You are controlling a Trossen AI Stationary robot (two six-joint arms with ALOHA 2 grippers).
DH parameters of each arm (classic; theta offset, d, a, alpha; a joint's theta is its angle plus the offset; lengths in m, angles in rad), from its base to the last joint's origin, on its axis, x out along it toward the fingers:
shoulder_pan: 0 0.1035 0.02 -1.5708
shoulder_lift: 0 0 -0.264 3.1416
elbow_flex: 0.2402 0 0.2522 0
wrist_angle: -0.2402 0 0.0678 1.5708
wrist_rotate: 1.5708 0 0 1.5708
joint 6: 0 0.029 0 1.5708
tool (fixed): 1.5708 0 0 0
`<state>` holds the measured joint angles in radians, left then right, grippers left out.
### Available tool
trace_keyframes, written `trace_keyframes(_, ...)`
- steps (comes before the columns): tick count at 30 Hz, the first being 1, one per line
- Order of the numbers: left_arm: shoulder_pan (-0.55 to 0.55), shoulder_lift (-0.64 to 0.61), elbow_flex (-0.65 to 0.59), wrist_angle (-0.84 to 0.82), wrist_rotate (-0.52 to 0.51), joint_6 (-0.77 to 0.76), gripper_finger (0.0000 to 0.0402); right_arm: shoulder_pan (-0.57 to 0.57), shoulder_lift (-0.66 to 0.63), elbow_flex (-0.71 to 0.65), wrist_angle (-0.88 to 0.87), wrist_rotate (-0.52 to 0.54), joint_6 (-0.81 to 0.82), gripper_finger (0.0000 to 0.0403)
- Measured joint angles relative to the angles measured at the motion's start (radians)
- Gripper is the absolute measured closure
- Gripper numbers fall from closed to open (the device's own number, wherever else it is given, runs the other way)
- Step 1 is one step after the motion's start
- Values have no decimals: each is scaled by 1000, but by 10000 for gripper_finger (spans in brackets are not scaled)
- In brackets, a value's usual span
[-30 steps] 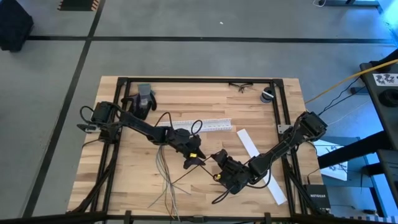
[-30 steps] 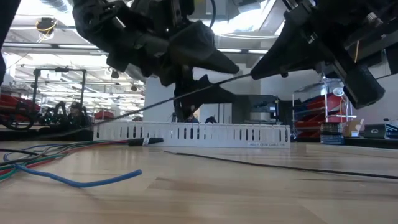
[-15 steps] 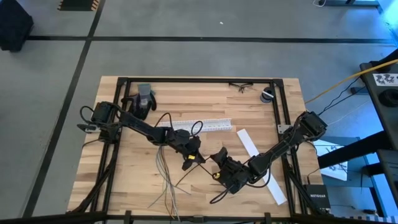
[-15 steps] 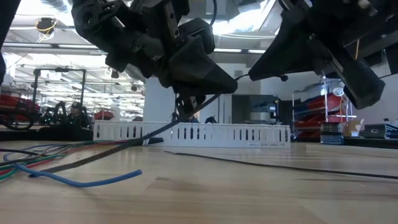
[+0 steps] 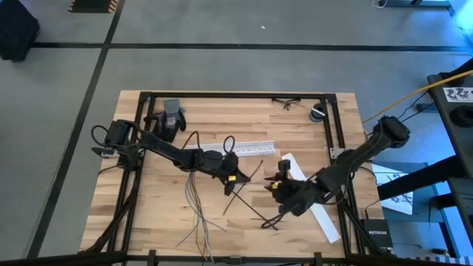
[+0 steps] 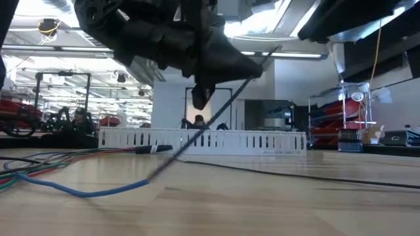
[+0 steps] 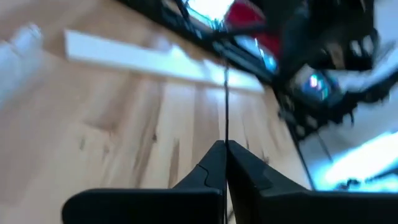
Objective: Ziptie cables
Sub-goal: Prepare the black ziptie
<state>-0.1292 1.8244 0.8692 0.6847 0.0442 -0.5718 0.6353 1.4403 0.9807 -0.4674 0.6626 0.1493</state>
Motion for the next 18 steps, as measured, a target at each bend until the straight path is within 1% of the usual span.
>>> trace_keyframes(3,2,0,0,50,-75,-46,401,5,17,-2,34,-77,-64,257)
trace_keyframes(5,2,0,0,78,-104,-76,401,8,64,-16,122,-91,-173,256)
trace_keyframes(7,6,0,0,94,-111,-104,401,7,129,-32,202,-78,-313,258)
trace_keyframes(9,7,0,0,96,-112,-131,401,6,199,-34,291,-36,-464,259)
trace_keyframes(13,8,0,0,98,-115,-179,402,-7,353,-33,466,114,-769,260)
trace_keyframes(16,7,0,0,103,-116,-207,402,-10,449,-33,624,210,-956,260)
trace_keyframes(18,5,0,0,108,-116,-213,401,-10,498,-31,744,252,-1064,260)
